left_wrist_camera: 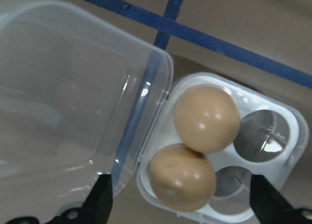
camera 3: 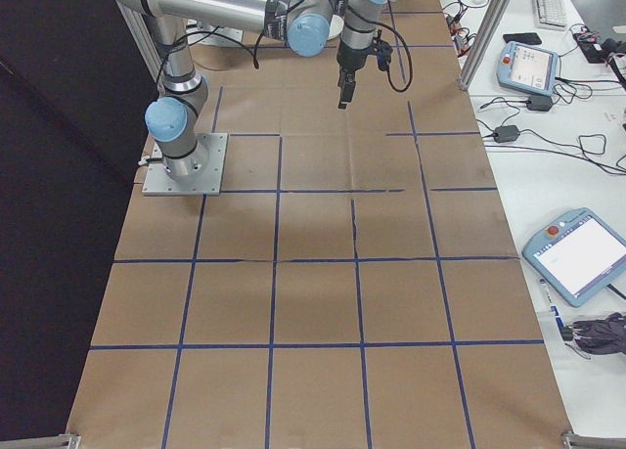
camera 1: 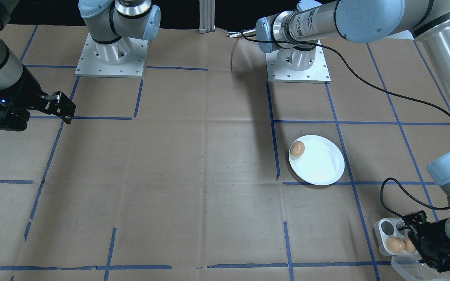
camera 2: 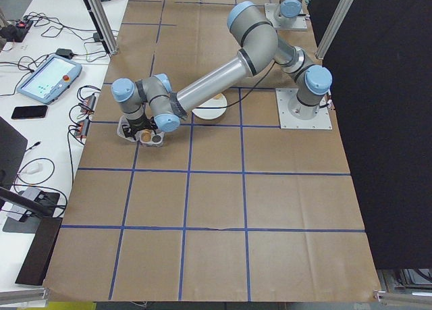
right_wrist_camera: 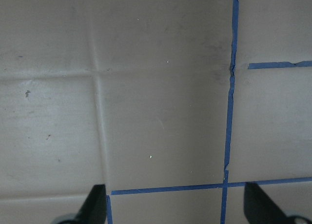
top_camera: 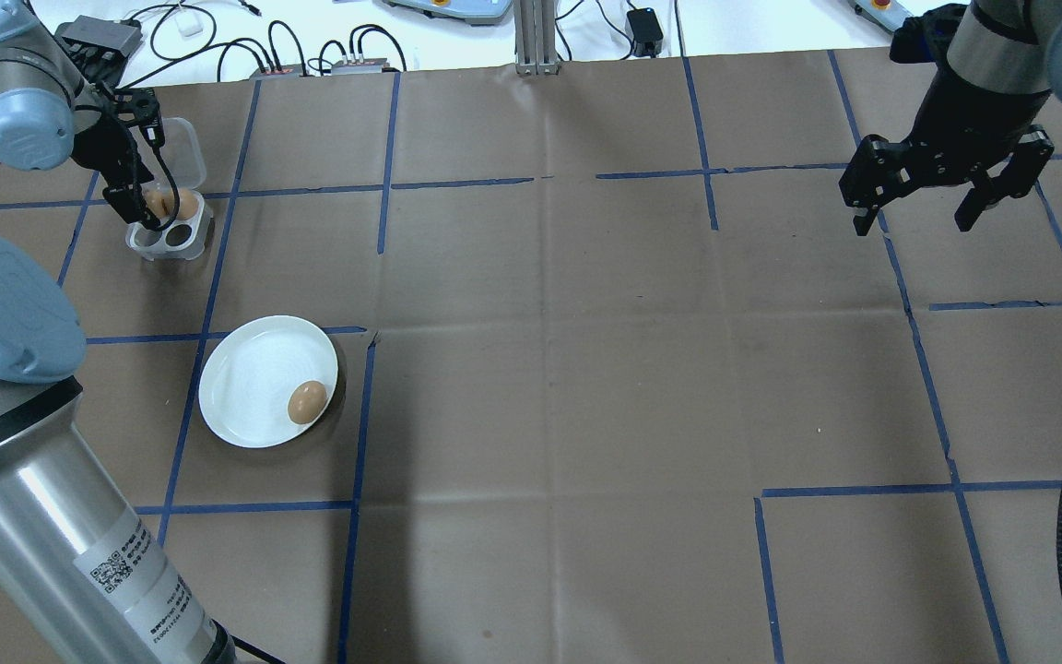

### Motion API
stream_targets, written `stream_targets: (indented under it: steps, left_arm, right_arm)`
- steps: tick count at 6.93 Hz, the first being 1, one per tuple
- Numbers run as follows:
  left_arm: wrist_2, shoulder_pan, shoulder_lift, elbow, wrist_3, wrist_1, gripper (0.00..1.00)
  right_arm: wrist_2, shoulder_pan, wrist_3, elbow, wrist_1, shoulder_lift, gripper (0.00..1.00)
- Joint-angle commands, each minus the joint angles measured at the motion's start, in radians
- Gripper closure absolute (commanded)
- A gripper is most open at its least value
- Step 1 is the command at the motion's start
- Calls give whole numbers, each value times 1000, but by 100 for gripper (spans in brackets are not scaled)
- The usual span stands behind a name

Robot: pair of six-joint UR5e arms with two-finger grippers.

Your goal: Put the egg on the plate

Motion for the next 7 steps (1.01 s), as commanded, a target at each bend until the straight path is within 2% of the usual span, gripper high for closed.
stream_targets:
  steps: [1, 3, 7]
  left_arm:
    - [3, 1, 11, -7, 1, 11, 4]
    - [3, 1, 13, -7, 1, 7, 12]
    - [3, 0, 14, -8, -4, 2, 43]
  right_arm:
    - [0, 0, 0, 0, -2, 0, 0]
    - [0, 0, 0, 0, 0, 0, 0]
    - [0, 0, 0, 0, 0, 0, 0]
